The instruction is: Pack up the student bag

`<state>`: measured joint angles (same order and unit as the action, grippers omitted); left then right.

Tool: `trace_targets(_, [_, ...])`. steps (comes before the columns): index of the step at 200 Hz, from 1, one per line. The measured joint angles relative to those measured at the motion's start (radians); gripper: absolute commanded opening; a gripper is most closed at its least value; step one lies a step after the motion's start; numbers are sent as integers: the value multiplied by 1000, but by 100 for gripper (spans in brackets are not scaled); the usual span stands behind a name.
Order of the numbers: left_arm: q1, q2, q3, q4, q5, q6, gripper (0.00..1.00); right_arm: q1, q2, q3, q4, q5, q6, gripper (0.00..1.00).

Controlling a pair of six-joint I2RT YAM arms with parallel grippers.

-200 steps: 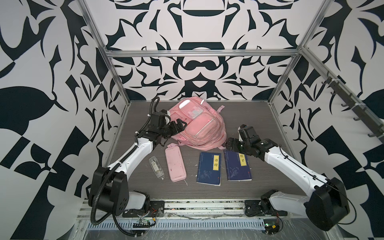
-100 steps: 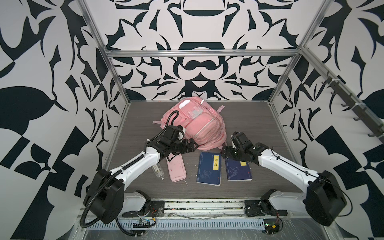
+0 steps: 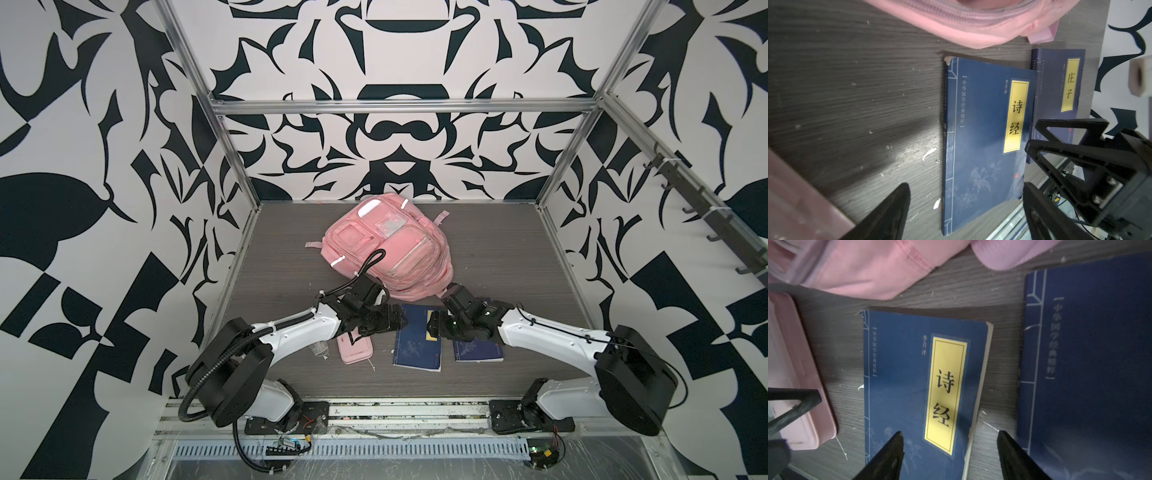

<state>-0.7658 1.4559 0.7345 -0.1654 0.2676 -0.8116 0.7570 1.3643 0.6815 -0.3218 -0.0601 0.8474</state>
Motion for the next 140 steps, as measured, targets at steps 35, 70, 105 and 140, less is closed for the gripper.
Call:
trace_targets(35, [-24,72,0,32,20,-11,79,6,60,0,5,0,12,61])
trace_targets(70, [-40,100,0,51,27,-24,72,6,62,0,5,1,17,55])
trace_targets(105, [-42,122,2,86,45,-30,68,6,62,-2,5,0,21,40])
trace_targets(140, [-45,140,7,108,62,-30,66,6,61,-16,6,0,21,29])
